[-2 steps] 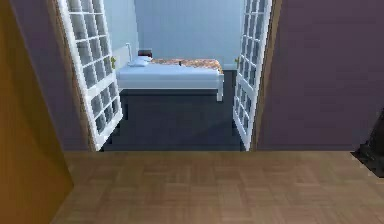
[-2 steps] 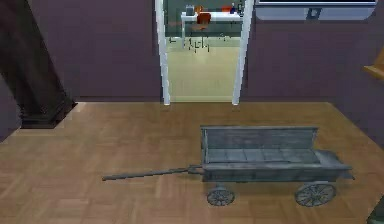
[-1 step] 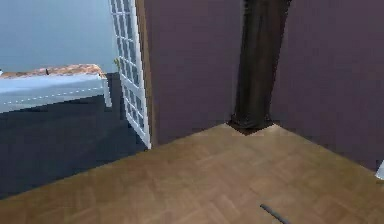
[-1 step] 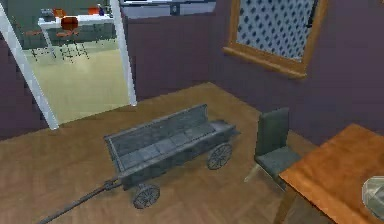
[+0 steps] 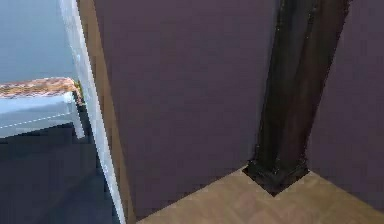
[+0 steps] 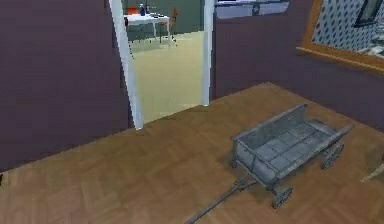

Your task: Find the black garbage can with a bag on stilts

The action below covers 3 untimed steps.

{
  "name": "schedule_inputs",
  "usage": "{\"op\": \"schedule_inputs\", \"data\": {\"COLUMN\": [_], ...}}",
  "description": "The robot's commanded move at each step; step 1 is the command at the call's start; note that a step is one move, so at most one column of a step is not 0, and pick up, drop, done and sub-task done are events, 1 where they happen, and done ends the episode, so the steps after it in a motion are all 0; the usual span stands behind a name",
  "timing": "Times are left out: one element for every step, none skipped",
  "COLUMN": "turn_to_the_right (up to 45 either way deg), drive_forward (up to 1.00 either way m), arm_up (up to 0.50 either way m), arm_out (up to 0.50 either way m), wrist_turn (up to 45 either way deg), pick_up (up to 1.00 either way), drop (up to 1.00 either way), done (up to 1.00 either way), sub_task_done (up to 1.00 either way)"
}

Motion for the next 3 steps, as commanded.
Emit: {"op": "schedule_inputs", "data": {"turn_to_the_right": [12.0,0.0,30.0], "drive_forward": [0.0,0.25,0.0], "arm_up": [0.0,0.0,0.0], "arm_out": [0.0,0.0,0.0], "wrist_turn": [0.0,0.0,0.0], "pick_up": [0.0,0.0,0.0], "drop": [0.0,0.0,0.0], "done": [0.0,0.0,0.0], "sub_task_done": [0.0,0.0,0.0]}}
